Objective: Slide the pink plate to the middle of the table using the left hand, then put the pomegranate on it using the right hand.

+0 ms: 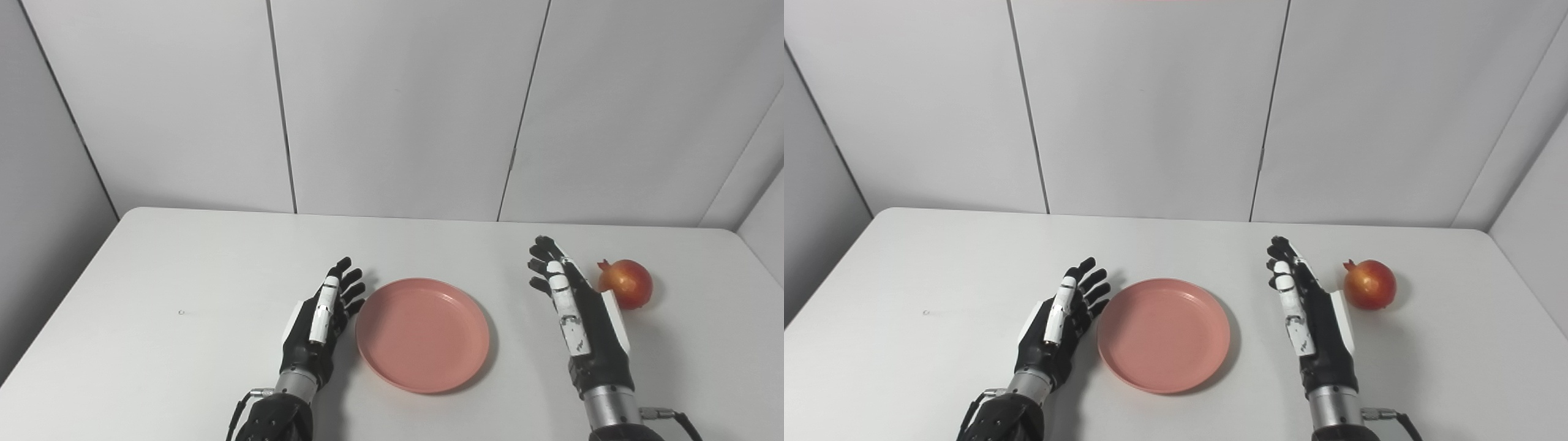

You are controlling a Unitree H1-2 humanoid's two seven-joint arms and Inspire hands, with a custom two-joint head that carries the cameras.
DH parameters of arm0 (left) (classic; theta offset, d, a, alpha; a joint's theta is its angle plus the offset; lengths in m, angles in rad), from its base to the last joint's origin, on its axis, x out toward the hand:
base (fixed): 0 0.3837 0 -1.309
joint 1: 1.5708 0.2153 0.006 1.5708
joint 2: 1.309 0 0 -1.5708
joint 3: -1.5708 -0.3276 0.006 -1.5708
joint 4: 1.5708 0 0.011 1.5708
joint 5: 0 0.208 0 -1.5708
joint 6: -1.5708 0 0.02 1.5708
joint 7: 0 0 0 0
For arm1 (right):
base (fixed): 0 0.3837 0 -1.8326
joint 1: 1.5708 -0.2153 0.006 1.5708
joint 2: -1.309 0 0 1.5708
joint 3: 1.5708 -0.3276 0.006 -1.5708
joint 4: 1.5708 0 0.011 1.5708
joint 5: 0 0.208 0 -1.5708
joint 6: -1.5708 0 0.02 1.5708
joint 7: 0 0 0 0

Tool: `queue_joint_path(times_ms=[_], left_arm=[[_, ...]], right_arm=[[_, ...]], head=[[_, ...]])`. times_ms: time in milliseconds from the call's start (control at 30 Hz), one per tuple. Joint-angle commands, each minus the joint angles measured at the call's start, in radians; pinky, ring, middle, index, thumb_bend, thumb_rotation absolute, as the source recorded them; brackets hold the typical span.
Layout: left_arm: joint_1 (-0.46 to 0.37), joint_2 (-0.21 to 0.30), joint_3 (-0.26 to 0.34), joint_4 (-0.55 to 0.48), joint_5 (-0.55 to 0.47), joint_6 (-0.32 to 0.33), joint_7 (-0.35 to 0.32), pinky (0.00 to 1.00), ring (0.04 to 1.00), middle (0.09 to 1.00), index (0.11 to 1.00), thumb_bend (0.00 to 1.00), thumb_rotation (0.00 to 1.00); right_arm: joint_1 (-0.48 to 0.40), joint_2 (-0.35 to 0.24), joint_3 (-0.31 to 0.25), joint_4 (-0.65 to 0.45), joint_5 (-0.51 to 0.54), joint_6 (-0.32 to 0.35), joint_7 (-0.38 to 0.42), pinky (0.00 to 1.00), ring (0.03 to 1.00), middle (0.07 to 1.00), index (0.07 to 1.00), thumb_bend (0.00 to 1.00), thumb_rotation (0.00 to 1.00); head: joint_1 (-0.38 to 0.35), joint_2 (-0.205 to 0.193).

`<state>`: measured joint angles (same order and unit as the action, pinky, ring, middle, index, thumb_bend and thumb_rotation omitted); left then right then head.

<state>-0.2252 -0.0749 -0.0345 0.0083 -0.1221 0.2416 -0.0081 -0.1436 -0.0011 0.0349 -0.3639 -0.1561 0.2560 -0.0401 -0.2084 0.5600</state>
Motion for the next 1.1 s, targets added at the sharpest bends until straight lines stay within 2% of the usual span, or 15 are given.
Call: queue_joint_path(times_ms=[0, 133, 233, 533, 733, 800, 867, 900, 933, 1067], left_arm=[[0.000, 0.007, 0.006, -0.009, 0.011, -0.050, -0.005, 0.90, 0.901, 0.919, 0.907, 0.45, 1.00], [0.006, 0.017, 0.016, 0.019, 0.008, -0.071, -0.007, 0.90, 0.893, 0.914, 0.906, 0.45, 1.00], [0.009, 0.025, 0.023, 0.030, 0.006, -0.080, -0.009, 0.89, 0.894, 0.914, 0.906, 0.43, 1.00], [0.013, 0.052, 0.055, 0.058, -0.026, -0.109, -0.034, 0.89, 0.892, 0.902, 0.893, 0.42, 1.00], [0.017, 0.070, 0.074, 0.059, -0.044, -0.107, -0.051, 0.90, 0.890, 0.903, 0.895, 0.41, 1.00], [0.014, 0.073, 0.082, 0.060, -0.050, -0.099, -0.051, 0.90, 0.892, 0.903, 0.895, 0.41, 1.00], [0.012, 0.075, 0.087, 0.061, -0.054, -0.093, -0.049, 0.91, 0.894, 0.903, 0.896, 0.40, 1.00], [0.009, 0.074, 0.091, 0.063, -0.059, -0.089, -0.049, 0.91, 0.894, 0.903, 0.896, 0.40, 1.00], [0.008, 0.074, 0.093, 0.064, -0.061, -0.087, -0.049, 0.91, 0.894, 0.904, 0.898, 0.40, 1.00], [0.002, 0.070, 0.101, 0.070, -0.068, -0.089, -0.055, 0.90, 0.888, 0.902, 0.898, 0.39, 1.00]], right_arm=[[-0.039, -0.015, -0.018, -0.048, -0.025, -0.069, -0.023, 0.83, 0.858, 0.868, 0.867, 0.31, 1.00], [-0.056, -0.033, -0.037, -0.054, -0.084, -0.085, -0.052, 0.80, 0.840, 0.856, 0.862, 0.36, 1.00], [-0.069, -0.039, -0.054, -0.054, -0.112, -0.085, -0.071, 0.79, 0.815, 0.835, 0.856, 0.42, 0.90], [-0.108, -0.068, -0.068, -0.044, -0.250, -0.079, -0.117, 0.69, 0.799, 0.827, 0.827, 0.43, 0.78], [-0.160, -0.117, -0.046, -0.015, -0.403, -0.048, -0.124, 0.71, 0.797, 0.820, 0.821, 0.49, 0.83], [-0.183, -0.138, -0.049, -0.004, -0.419, -0.044, -0.116, 0.72, 0.802, 0.824, 0.825, 0.51, 0.81], [-0.199, -0.152, -0.055, 0.006, -0.422, -0.046, -0.112, 0.73, 0.802, 0.825, 0.826, 0.55, 0.74], [-0.208, -0.167, -0.061, 0.012, -0.423, -0.038, -0.103, 0.73, 0.802, 0.825, 0.826, 0.55, 0.74], [-0.214, -0.177, -0.065, 0.016, -0.424, -0.031, -0.097, 0.74, 0.818, 0.838, 0.836, 0.60, 0.69], [-0.238, -0.240, -0.073, 0.022, -0.479, 0.069, -0.025, 0.78, 0.847, 0.869, 0.872, 0.74, 0.64]], head=[[-0.022, -0.008], [-0.067, -0.030], [-0.094, -0.043], [-0.182, -0.075], [-0.229, -0.082], [-0.244, -0.084], [-0.255, -0.087], [-0.265, -0.090], [-0.265, -0.090], [-0.285, -0.096]])
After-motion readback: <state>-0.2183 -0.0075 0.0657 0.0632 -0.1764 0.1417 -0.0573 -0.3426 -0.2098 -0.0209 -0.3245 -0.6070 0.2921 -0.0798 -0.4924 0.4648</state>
